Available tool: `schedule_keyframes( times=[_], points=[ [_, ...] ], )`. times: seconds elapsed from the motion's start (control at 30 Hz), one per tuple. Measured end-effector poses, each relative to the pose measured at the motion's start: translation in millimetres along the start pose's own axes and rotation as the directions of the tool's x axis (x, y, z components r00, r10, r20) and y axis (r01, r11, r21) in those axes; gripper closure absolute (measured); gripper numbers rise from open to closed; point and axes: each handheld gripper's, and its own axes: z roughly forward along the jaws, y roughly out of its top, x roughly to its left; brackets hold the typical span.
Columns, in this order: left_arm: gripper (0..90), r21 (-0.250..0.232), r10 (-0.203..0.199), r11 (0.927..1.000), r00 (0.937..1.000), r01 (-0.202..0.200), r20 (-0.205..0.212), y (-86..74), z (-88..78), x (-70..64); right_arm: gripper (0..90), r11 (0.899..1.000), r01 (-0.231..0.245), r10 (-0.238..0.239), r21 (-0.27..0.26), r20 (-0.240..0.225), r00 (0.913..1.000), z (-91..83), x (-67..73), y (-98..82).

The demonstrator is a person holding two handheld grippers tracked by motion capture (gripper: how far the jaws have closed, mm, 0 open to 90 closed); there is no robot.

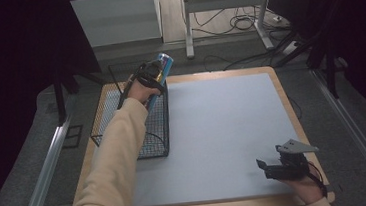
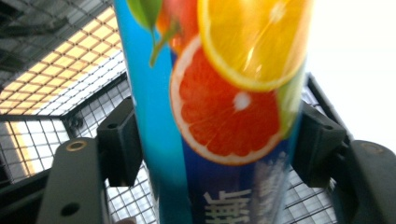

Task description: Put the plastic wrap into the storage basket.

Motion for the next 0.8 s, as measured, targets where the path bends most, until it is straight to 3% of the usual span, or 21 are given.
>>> schedule_keyframes(
  times=[0.1,0.33,0.53,0.6,0.67,0.8],
  points=[
    [24.3,-0.001,0.002,1.0000,1.0000,-0.002,-0.006,-1.4,-6.7,2.1,13.1,1.000,-0.002,0.002,-0.001,-0.001,1.0000,-0.3,-0.3,0.0],
    [18.0,-0.075,-0.023,0.9969,0.9996,0.024,0.016,-14.6,-31.5,2.7,13.1,1.000,0.001,-0.001,-0.002,-0.003,1.0000,-0.4,0.4,0.2],
    [17.1,-0.172,-0.024,0.9845,0.9964,0.038,0.081,-30.6,-59.7,-3.6,13.1,1.000,0.003,-0.003,-0.002,-0.008,1.0000,-0.3,1.8,0.7],
    [17.1,-0.197,-0.019,0.9795,0.9928,0.042,0.118,-36.6,-67.6,-7.8,13.1,1.000,0.004,-0.004,-0.003,-0.006,1.0000,-0.5,2.1,0.7],
    [17.1,-0.227,-0.018,0.9722,0.9842,0.058,0.176,-43.4,-75.4,-11.7,13.1,1.000,0.002,-0.002,-0.003,-0.005,1.0000,-0.6,1.9,0.8],
    [17.8,-0.290,0.015,0.9559,0.9792,0.045,0.202,-57.8,-91.6,-23.0,13.1,1.000,0.001,-0.001,-0.004,0.001,1.0000,-1.4,2.2,0.9]
  ],
)
